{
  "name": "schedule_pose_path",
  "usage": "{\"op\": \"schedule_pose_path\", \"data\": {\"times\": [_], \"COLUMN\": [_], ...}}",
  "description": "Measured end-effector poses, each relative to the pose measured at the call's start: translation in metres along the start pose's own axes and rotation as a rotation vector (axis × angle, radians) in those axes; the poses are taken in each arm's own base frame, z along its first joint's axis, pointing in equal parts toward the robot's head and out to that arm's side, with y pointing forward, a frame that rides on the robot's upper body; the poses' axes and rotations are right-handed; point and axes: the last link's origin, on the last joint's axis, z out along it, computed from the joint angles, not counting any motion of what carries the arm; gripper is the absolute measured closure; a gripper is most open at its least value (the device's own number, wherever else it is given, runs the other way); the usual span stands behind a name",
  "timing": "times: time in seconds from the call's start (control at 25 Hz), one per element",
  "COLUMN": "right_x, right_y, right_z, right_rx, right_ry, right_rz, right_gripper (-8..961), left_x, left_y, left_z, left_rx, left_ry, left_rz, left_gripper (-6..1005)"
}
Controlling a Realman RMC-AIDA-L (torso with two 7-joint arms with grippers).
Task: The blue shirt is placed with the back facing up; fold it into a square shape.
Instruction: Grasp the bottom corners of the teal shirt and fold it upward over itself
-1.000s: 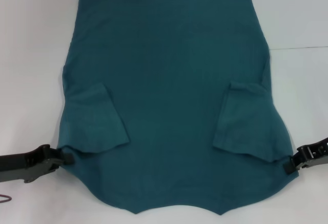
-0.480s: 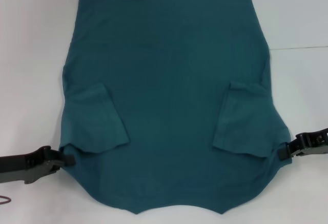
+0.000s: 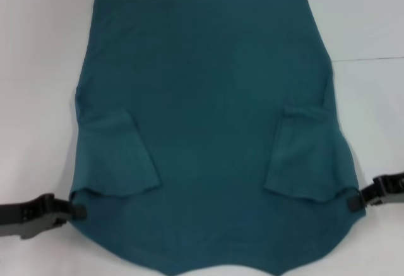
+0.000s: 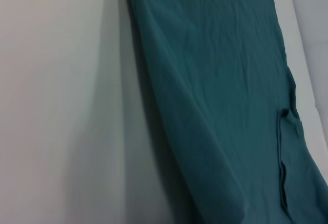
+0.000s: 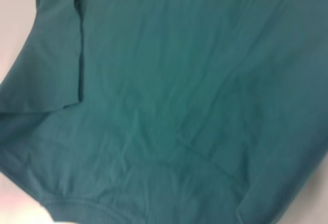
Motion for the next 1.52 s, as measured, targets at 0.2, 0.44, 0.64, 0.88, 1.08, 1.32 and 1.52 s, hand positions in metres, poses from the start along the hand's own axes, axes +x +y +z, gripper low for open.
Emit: {"op": "schedule_pose_path", "data": {"times": [0.2,0.44,0.64,0.88,1.08,1.32,1.52], "right_x": [0.019,0.036,0.048,0.059,0.059,0.039,0.018], "right_y": [-0.001,-0.003,-0.003,-0.005,-0.007,-0.001,0.005], "right_z": [-0.002,-0.006,-0.008,-0.008,-0.010,-0.007,-0.010], "right_rx": [-0.035,-0.062,-0.093,-0.105,-0.105,-0.126,-0.156], "right_ry": [0.047,0.094,0.128,0.147,0.129,0.035,-0.078], "right_rz": [0.021,0.036,0.037,0.043,0.021,-0.008,-0.011], "right_gripper": [894,888,883,878,873,867,863], "left_x": [-0.012,-0.027,-0.047,-0.061,-0.062,-0.038,-0.009], "left_y": [-0.004,-0.004,-0.012,-0.015,-0.010,0.006,0.025], "left_z": [-0.008,-0.015,-0.028,-0.036,-0.035,-0.015,0.006], "left_rx": [0.027,0.012,0.038,0.033,0.005,-0.052,-0.081], "left_ry": [-0.068,-0.128,-0.164,-0.179,-0.200,-0.224,-0.197], "left_rz": [0.007,0.008,-0.013,-0.026,-0.002,0.014,0.015], "left_gripper": [964,964,963,963,964,965,963]}}
